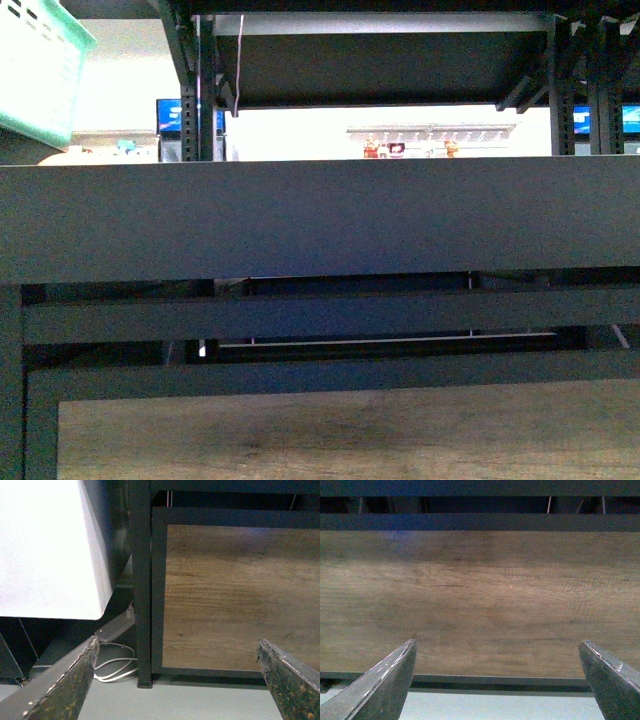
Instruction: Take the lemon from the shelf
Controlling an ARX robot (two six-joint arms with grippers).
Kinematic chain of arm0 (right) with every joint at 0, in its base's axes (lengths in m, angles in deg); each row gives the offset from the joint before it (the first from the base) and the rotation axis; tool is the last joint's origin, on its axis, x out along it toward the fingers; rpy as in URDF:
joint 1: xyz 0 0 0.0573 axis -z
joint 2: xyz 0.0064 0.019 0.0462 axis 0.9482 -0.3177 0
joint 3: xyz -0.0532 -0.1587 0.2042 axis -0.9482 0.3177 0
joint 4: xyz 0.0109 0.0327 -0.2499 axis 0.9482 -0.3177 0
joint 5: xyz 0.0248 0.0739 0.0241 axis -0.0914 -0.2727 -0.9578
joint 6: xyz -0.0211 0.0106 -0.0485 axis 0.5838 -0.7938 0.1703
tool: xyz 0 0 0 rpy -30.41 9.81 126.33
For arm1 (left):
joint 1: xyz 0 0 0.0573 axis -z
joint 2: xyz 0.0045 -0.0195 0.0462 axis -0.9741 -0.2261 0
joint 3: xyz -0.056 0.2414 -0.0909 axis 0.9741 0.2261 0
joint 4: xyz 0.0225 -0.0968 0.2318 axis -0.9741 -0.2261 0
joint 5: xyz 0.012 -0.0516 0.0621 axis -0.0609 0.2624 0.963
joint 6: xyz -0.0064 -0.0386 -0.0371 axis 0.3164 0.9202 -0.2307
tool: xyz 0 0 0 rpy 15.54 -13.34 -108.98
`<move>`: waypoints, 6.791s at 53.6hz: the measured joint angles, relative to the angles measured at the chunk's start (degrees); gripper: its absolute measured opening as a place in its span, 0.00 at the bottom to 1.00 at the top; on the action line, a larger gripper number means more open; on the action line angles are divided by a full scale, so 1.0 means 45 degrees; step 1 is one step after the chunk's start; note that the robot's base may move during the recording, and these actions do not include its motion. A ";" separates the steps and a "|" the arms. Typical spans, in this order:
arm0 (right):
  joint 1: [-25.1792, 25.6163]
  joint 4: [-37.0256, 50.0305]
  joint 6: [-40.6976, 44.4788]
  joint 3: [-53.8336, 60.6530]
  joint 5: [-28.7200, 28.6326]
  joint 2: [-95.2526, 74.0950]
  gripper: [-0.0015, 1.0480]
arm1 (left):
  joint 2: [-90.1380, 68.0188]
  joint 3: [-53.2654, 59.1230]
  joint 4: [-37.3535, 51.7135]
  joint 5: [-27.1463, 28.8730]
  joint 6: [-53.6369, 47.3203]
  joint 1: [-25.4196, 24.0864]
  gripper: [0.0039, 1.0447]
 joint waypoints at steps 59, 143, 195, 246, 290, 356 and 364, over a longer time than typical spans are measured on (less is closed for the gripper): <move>0.0000 0.0000 0.0000 0.0000 0.0034 -0.0010 0.93 | 0.0000 0.0000 0.0000 -0.0005 0.0000 0.0000 0.92; 0.0000 0.0000 -0.0005 0.0000 0.0015 -0.0010 0.93 | 0.0000 0.0000 0.0000 -0.0005 -0.0005 0.0000 0.92; 0.0000 0.0000 -0.0005 0.0000 0.0005 -0.0010 0.93 | -0.2176 -0.0500 -0.1010 -0.1700 0.3016 -0.0821 0.92; 0.0000 0.0000 -0.0005 0.0000 0.0000 -0.0010 0.93 | -2.0303 -1.2177 0.5158 -0.8092 1.3969 -0.8694 0.92; 0.0000 0.0000 -0.0005 0.0000 0.0000 -0.0010 0.93 | -2.3707 -1.5552 0.6669 -0.7091 1.5684 -0.7509 0.92; 0.0000 0.0000 -0.0005 0.0000 0.0000 -0.0010 0.93 | -2.2610 -1.5057 0.6416 -0.8170 1.4921 -0.6960 0.10; 0.0000 0.0000 -0.0005 0.0000 0.0000 -0.0010 0.93 | -2.1138 -1.4518 0.6057 -0.8854 1.4362 -0.6275 0.09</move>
